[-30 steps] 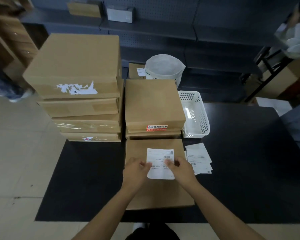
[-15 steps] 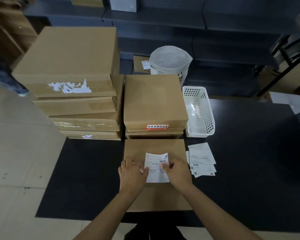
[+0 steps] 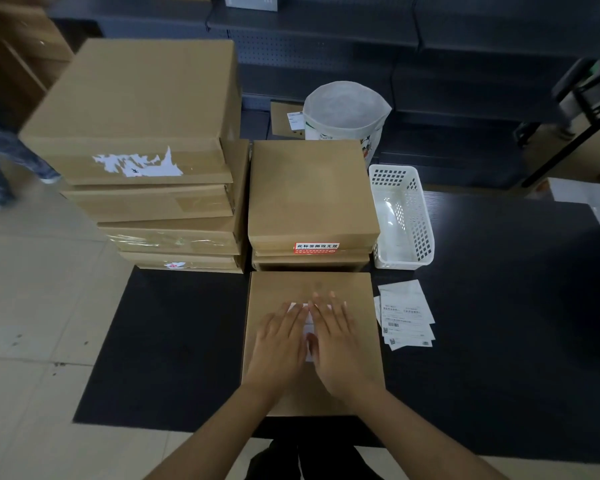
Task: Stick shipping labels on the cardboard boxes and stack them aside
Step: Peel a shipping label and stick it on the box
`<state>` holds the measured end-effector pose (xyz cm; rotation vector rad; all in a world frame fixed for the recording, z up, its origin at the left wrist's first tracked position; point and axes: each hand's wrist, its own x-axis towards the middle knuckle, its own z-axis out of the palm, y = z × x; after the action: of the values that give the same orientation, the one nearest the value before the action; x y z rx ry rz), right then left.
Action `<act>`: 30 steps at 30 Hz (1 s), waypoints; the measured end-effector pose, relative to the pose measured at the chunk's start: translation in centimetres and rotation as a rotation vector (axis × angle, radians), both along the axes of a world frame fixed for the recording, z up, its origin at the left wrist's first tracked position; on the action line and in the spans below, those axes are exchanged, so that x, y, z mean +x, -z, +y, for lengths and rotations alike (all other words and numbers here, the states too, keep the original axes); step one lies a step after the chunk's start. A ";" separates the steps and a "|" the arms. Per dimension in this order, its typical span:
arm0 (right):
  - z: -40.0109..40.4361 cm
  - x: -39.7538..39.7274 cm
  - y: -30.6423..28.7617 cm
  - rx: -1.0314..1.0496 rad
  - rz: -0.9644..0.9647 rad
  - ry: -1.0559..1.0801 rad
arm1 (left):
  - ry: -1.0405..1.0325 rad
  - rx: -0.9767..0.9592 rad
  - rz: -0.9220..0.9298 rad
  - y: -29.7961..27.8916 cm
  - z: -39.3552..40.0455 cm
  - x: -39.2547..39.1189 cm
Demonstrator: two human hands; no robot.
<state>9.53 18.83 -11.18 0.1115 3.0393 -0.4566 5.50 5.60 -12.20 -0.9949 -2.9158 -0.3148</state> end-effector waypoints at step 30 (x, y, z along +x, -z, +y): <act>0.8 3.0 3.8 0.156 -0.076 -0.134 | 0.206 -0.160 -0.111 3.3 -3.9 0.8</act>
<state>12.50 19.61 -15.01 -0.0653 2.9795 -0.2004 6.31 1.71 -15.50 -1.3470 -2.9800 -0.1489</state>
